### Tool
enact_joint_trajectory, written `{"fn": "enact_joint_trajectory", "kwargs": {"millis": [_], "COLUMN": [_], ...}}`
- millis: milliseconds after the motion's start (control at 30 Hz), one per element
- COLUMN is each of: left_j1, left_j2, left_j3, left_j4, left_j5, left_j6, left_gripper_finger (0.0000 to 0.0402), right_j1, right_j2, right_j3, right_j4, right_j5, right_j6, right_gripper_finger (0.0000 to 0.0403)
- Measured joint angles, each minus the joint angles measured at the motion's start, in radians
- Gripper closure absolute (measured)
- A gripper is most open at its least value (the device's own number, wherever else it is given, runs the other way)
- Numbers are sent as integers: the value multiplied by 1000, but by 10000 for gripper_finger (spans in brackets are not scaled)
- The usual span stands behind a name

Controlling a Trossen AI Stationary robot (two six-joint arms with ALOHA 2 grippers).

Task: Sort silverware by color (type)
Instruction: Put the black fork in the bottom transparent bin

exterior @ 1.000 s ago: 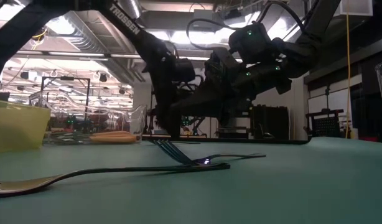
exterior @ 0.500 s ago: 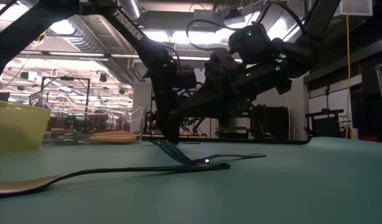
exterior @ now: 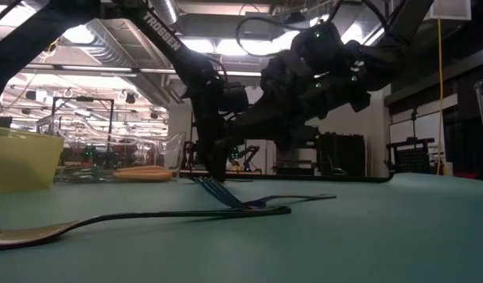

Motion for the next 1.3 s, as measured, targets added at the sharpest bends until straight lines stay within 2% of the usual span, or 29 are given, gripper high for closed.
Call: {"fn": "enact_joint_trajectory", "kwargs": {"millis": [400,933,1100,1300], "left_j1": [0,-2,-6,-29], "left_j2": [0,-7,-7,-6], "left_j3": [-1,-3,-4,-4], "left_j4": [10,18,46,73], "left_j5": [2,3,5,5], "left_j6": [0,4,6,7], "left_gripper_finger": [377,394,395,395], "right_j1": [0,0,-22,-101], "right_j2": [-203,-485,-572,-675], "right_j3": [0,0,0,0], "right_j4": [-291,-730,-833,-913], "right_j5": [11,291,316,316], "right_j6": [-121,-171,-170,-140], "right_gripper_finger": [303,303,303,303]}}
